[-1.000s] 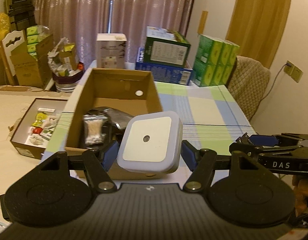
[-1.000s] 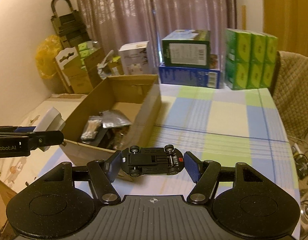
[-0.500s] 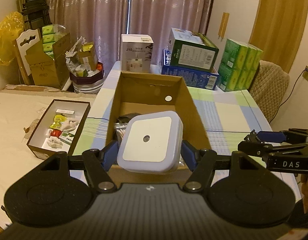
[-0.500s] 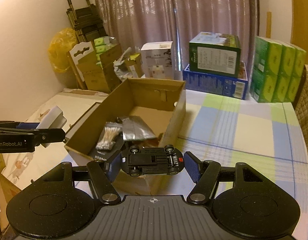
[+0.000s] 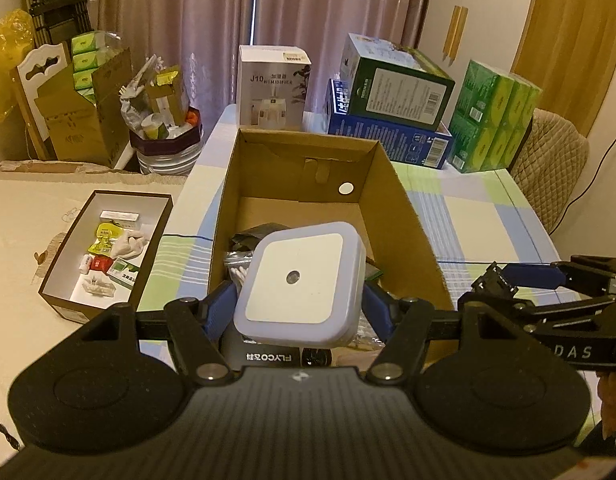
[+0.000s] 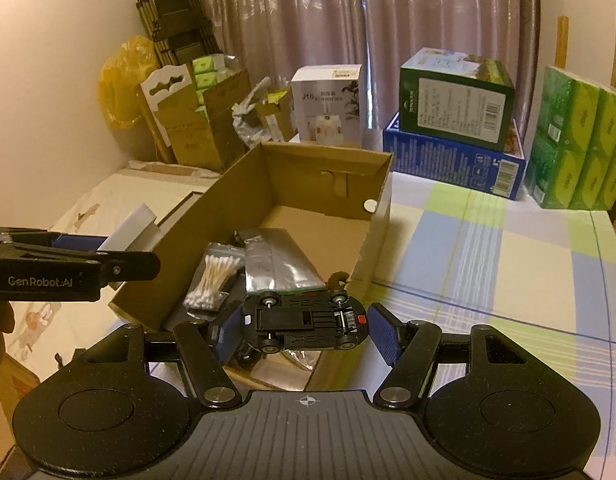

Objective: Organize objects
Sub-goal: 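Lower and release the plug into the box while the right tool releases the toy car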

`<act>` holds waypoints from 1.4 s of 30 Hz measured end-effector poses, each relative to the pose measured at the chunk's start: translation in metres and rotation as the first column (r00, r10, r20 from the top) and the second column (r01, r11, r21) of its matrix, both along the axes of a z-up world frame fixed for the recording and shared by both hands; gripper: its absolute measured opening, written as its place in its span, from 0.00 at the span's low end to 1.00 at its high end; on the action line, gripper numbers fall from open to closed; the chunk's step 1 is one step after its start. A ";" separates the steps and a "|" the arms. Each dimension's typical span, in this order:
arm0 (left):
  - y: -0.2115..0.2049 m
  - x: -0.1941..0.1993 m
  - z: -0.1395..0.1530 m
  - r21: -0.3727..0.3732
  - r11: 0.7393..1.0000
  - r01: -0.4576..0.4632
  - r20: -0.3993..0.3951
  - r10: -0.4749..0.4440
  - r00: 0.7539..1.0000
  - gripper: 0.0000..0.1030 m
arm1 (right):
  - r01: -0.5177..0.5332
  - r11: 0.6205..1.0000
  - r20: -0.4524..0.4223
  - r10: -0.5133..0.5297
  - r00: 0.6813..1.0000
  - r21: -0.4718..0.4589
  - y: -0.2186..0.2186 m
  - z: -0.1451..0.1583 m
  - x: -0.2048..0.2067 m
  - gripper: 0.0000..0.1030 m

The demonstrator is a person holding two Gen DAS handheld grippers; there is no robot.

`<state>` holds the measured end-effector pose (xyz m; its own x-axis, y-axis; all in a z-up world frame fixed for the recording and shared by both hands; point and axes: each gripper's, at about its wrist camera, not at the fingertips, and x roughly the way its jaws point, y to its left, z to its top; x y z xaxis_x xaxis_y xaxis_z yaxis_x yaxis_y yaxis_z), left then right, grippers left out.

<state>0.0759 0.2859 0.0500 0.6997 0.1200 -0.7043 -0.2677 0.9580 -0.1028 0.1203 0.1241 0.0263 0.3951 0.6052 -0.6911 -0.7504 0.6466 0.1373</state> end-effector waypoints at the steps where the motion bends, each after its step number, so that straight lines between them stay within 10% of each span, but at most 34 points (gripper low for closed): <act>1: 0.001 0.002 -0.002 -0.002 1.000 0.002 -0.004 -0.002 1.000 0.62 | 0.000 1.000 -0.002 0.000 1.000 -0.002 0.002 -0.002 0.001 0.62; 42: 0.021 0.006 -0.017 -0.003 0.999 -0.043 -0.042 0.043 0.998 0.77 | -0.019 1.000 -0.042 0.020 0.999 0.014 0.026 -0.011 0.013 0.62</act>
